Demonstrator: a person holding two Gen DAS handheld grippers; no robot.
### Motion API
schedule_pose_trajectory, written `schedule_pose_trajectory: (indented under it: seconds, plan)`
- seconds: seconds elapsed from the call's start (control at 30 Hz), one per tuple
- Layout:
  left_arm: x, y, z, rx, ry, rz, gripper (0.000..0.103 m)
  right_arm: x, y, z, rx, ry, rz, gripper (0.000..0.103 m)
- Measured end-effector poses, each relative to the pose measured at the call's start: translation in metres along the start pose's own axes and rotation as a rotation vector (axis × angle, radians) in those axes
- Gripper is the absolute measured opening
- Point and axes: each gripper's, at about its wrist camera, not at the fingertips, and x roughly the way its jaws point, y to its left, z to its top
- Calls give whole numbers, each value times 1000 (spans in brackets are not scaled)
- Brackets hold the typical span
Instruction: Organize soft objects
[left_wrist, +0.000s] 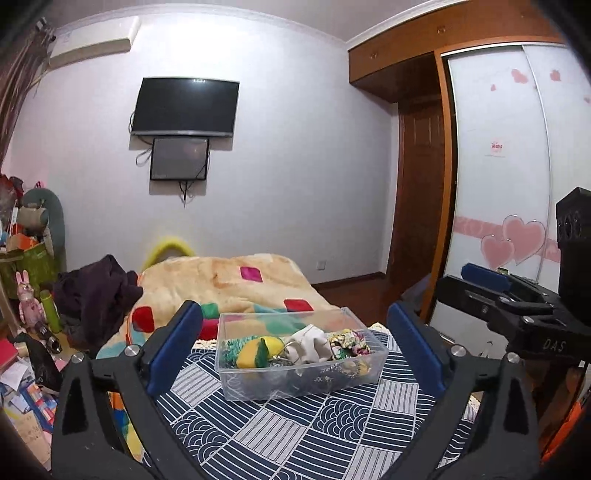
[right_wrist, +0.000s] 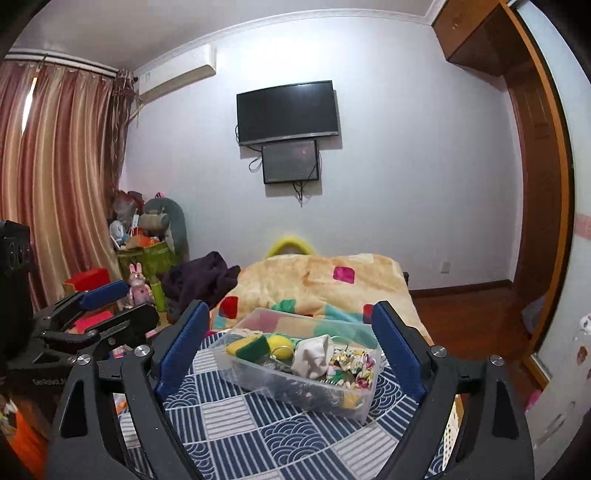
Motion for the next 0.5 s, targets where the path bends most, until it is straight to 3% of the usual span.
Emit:
schedule_pose_trajectory:
  seconds: [0.1,0.5]
  plan:
    - [-9,-1,2,-15,-19,-7,103,-10,1,-2,5,-21,-12,102]
    - [-18,0,5,-32,-43,-8,103,-24,8,-3,5,-76,-24,103]
